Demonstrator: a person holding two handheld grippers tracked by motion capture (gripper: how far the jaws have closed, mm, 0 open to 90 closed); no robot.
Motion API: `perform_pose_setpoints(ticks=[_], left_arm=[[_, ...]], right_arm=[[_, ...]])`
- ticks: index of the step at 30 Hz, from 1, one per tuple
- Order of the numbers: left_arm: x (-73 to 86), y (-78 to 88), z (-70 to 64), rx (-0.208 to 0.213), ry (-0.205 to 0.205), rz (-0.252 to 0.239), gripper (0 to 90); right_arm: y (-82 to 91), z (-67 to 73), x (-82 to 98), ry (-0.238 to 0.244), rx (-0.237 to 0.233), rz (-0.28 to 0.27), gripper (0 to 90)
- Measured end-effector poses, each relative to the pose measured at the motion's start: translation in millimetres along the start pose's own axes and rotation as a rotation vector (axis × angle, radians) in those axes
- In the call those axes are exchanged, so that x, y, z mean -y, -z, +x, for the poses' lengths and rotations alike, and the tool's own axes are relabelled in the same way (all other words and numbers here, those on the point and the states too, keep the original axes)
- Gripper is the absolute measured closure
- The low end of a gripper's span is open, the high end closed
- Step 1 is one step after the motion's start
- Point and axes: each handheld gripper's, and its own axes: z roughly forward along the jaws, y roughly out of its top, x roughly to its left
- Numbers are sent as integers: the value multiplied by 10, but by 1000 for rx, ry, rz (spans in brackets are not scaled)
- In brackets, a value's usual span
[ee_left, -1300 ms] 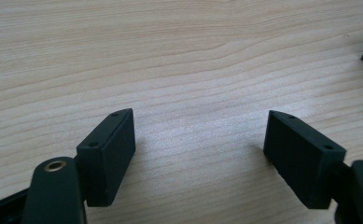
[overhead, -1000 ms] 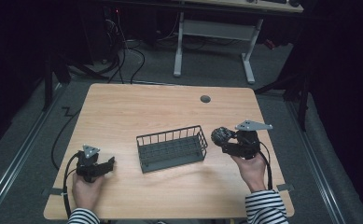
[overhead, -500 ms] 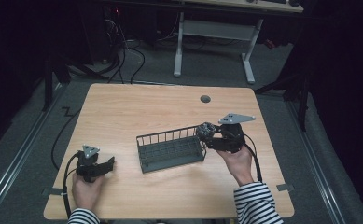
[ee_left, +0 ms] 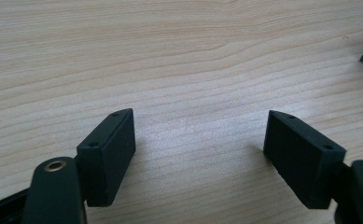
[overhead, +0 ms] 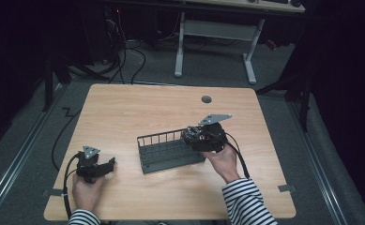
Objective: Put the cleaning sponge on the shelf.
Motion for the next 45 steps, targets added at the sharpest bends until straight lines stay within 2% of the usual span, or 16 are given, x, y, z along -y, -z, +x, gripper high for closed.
perform_pose_setpoints(ticks=[7,10,17,19,23,28,32,34,40,45], left_arm=[[0,0,1,0,1,0,254],[0,1,2,2,1,0,254],[1,1,4,4,3,-1,253],[1,1,4,4,3,-2,253],[1,1,2,2,1,0,253],[1,1,0,1,-2,0,253],[1,0,-1,0,-2,0,252],[1,0,-4,-2,-5,1,252],[1,-1,-7,-4,-6,2,253],[0,-1,-7,-4,-7,3,253]], right_arm=[[-256,5,32,-7,-15,72,392],[-313,15,44,-5,-12,94,384],[-311,28,45,1,-8,83,309],[-249,21,42,-2,2,58,295],[5,-32,41,-17,15,-41,304],[351,-194,131,-44,56,-115,363],[539,-350,293,-111,97,-160,396],[624,-433,410,-142,145,-186,408],[755,-603,656,-193,207,-185,416],[822,-737,926,-257,225,-191,416]])
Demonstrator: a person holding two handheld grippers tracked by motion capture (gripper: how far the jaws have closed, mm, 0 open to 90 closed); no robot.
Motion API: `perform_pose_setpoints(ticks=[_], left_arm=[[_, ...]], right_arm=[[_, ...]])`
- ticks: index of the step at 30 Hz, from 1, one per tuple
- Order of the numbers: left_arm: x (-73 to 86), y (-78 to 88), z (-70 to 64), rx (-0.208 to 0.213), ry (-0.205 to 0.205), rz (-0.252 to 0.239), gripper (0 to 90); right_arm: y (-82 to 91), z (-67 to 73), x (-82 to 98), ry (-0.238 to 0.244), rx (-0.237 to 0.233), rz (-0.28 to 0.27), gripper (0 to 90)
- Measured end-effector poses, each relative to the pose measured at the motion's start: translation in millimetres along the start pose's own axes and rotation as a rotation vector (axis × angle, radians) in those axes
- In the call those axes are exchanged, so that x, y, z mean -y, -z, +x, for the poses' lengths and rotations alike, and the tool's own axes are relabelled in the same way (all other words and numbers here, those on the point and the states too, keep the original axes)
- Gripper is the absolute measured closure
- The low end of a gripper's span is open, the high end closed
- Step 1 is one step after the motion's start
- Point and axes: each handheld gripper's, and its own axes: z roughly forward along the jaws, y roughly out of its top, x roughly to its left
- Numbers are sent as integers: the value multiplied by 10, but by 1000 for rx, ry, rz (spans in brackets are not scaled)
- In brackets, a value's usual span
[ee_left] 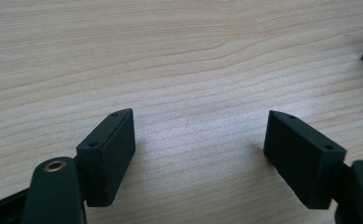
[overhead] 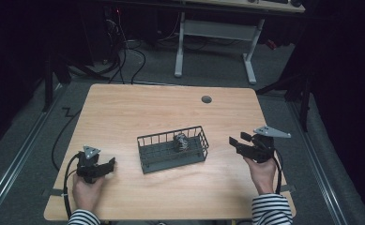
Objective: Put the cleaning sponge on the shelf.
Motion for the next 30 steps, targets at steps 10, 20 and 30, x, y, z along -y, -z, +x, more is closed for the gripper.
perform_pose_setpoints(ticks=[10,20,30], left_arm=[[-4,-4,2,-1,2,0,253],[-3,-3,1,-2,1,0,253],[-2,-1,-1,-1,0,2,251]], right_arm=[[-28,-299,468,-89,59,18,413],[-287,-402,847,-93,156,114,383],[-404,-310,900,7,228,174,353]])
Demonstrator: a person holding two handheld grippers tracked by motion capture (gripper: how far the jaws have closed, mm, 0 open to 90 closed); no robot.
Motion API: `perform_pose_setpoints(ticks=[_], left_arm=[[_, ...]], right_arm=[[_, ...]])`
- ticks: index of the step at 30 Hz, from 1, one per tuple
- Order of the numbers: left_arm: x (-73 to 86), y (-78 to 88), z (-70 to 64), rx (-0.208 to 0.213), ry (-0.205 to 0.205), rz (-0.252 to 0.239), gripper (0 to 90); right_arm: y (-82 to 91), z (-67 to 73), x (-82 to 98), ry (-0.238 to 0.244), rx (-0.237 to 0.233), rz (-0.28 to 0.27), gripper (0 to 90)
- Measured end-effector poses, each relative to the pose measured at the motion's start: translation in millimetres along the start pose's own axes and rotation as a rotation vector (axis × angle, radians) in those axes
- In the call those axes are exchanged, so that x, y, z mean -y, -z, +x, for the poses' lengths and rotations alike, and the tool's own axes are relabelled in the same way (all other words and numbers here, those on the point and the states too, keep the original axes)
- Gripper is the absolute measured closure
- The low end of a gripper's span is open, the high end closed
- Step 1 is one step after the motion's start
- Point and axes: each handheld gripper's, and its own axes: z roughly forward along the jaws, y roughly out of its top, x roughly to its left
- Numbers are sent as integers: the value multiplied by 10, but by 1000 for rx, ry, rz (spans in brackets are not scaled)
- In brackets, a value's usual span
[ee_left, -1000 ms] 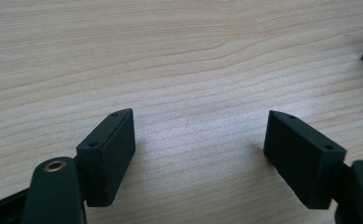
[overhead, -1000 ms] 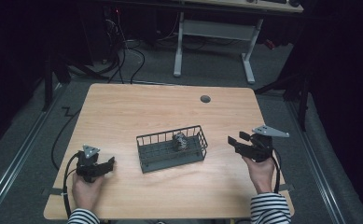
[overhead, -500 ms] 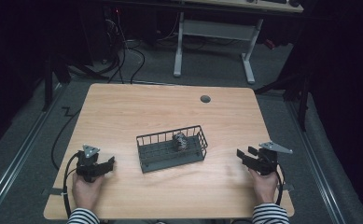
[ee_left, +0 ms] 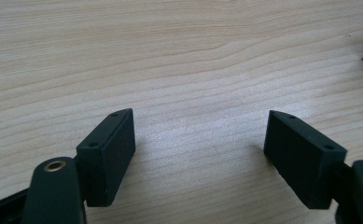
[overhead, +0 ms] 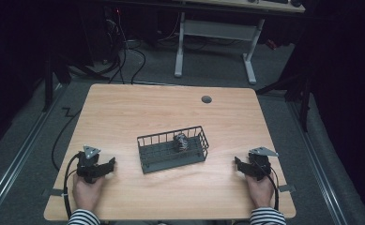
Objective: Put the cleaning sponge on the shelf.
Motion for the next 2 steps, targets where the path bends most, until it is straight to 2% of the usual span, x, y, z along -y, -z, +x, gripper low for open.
perform_pose_setpoints(ticks=[2], left_arm=[[1,1,-1,0,0,0,250]], right_arm=[[0,0,0,0,0,0,353]])
